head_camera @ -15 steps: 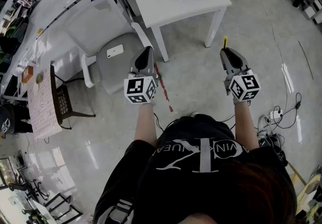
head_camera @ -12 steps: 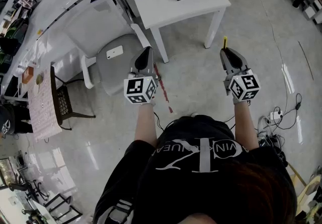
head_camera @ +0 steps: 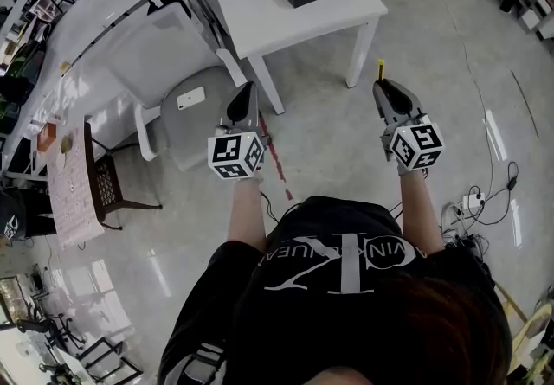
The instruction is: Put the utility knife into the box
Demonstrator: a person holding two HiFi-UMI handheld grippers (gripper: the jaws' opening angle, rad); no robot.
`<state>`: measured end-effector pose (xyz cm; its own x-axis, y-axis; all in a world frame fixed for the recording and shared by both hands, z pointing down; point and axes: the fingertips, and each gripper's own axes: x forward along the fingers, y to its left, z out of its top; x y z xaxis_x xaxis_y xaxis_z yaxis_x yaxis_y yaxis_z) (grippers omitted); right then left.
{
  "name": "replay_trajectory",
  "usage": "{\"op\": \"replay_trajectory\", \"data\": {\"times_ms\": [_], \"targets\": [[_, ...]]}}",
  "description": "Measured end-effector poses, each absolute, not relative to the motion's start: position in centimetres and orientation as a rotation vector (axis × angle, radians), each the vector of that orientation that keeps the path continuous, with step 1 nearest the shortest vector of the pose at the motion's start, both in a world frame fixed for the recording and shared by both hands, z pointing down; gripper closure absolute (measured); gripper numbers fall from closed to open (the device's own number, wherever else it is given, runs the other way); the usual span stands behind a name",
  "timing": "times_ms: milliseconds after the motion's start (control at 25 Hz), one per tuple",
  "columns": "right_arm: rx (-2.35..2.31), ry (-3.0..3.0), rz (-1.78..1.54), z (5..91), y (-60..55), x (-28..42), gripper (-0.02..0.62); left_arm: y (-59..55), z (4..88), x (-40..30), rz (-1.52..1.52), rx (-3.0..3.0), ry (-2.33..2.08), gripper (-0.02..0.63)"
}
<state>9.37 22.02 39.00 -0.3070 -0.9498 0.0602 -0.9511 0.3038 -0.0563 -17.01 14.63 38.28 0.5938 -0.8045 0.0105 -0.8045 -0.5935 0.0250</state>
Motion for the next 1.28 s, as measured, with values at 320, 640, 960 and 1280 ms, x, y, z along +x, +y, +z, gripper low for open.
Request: {"op": "replay_trajectory", "data": {"times_ms": [320, 640, 960, 1280], "targets": [[1.831, -2.548, 0.137, 39.8, 22.4, 11.5, 0.532, 15.0, 38.8, -14.7, 0.027, 2.802, -1.403, 0.595], [1.846, -2.516, 0.164, 41.0, 21.7, 13.5, 0.532, 13.8, 40.4, -13.1, 0.042, 2.778, -1.366, 0.595], [1.813, -2.512, 0.182, 42.1, 16.0, 14.3, 0.532, 7.6, 41.6, -11.3, 0.039, 2.769, -1.345, 0.595], [1.800, -2.520, 0.222, 41.6, 8.5, 15.0, 0.532, -0.4, 41.4, -9.2, 0.051, 2.754, -1.300, 0.595]]}}
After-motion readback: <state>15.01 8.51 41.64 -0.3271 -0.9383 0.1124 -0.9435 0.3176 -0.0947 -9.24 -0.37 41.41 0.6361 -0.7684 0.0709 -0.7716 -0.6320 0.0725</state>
